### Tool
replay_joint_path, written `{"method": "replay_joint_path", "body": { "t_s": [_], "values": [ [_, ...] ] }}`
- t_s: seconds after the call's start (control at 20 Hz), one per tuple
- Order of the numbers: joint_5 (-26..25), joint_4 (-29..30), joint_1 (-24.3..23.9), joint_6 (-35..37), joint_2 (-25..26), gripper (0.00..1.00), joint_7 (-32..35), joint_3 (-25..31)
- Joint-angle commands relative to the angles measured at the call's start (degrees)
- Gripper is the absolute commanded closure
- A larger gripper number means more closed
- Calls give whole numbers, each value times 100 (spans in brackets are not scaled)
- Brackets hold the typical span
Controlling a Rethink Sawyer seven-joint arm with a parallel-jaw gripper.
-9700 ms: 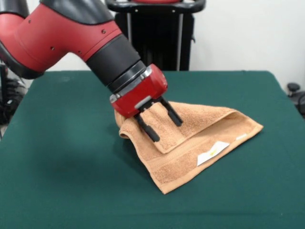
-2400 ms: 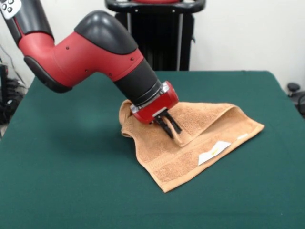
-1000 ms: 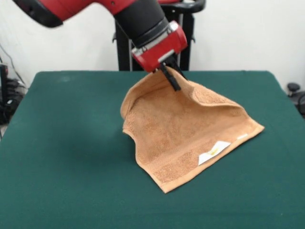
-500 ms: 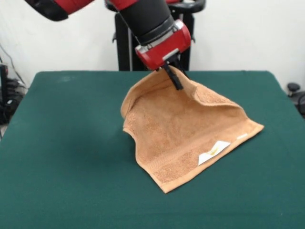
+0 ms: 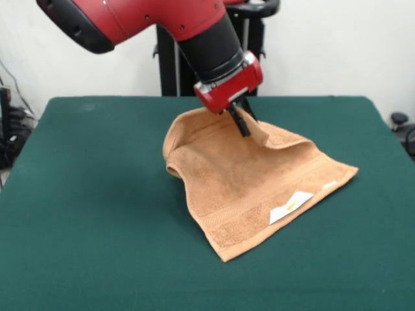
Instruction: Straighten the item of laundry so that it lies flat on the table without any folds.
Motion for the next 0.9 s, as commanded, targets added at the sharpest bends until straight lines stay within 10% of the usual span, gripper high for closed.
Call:
{"method": "replay_joint_path", "body": {
  "t_s": [0.05,0.9],
  "values": [
    [-564,39,348,-498,223,100,117,-865],
    [-359,1225,354,-1022,-694,100,884,-1000]
  ]
}}
